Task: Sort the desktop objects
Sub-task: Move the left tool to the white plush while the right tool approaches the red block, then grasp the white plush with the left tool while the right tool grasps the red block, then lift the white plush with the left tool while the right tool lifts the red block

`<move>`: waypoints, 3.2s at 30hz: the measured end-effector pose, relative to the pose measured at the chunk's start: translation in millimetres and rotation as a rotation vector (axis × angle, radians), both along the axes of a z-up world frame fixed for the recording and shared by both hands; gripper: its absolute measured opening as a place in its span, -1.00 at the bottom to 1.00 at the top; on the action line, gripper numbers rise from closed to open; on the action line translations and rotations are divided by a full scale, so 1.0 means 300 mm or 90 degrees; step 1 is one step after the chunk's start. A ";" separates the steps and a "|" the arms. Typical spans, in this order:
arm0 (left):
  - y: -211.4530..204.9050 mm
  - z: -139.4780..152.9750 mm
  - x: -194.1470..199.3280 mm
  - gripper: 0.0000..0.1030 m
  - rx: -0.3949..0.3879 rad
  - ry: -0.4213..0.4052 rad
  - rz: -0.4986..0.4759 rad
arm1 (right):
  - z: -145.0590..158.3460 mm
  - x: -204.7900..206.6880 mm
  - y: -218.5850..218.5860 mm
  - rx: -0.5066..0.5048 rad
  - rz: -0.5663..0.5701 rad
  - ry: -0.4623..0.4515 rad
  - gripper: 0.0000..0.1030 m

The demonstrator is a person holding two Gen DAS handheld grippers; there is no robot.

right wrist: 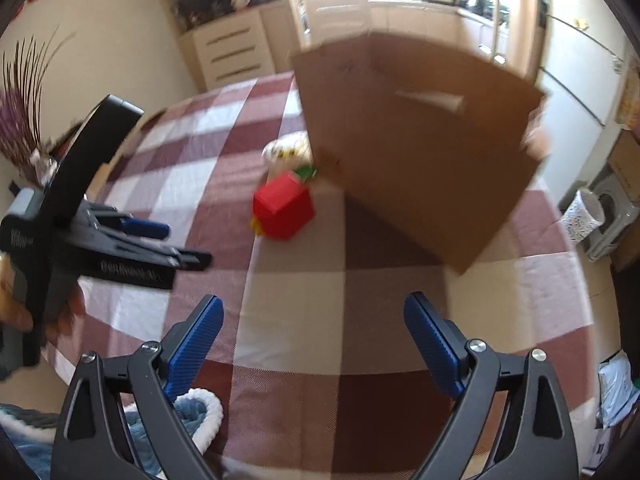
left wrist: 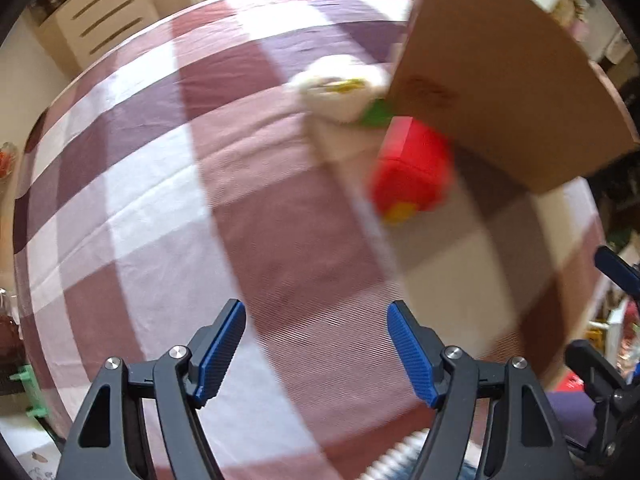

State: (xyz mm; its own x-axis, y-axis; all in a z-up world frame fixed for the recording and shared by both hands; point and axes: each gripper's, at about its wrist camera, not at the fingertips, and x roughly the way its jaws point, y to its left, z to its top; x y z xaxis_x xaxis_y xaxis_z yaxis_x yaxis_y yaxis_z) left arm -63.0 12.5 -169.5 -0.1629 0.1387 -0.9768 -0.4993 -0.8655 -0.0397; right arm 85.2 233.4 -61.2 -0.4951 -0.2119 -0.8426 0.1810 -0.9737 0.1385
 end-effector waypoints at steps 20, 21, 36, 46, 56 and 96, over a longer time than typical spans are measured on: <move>0.341 -0.098 -0.328 0.46 0.036 0.076 -0.348 | -0.246 -0.178 -0.155 0.052 -0.013 -0.023 0.80; 0.356 -0.099 -0.334 0.46 0.041 0.074 -0.356 | -0.252 -0.186 -0.160 0.052 -0.015 -0.027 0.80; 0.153 -0.099 -0.344 0.08 0.127 0.054 -0.221 | -0.294 -0.325 -0.299 0.073 -0.031 0.011 0.80; -0.005 -0.097 -0.388 0.20 0.114 0.005 -0.128 | -0.296 -0.408 -0.191 0.060 -0.057 -0.005 0.17; 0.055 -0.110 -0.360 0.55 0.071 0.041 -0.142 | -0.328 -0.430 -0.148 0.050 -0.087 -0.024 0.61; -0.067 -0.076 -0.280 0.01 0.119 -0.006 0.255 | -0.337 -0.204 -0.024 0.104 0.036 -0.049 1.00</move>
State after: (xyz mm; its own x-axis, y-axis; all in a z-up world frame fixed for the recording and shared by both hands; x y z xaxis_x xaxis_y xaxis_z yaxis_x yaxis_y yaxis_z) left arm -147.2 -7.6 -192.2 -0.2304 0.2406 -0.9429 -0.1244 -0.9683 -0.2167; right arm 24.1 226.1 -162.3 -0.4197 -0.0951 -0.9027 0.2307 -0.9730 -0.0047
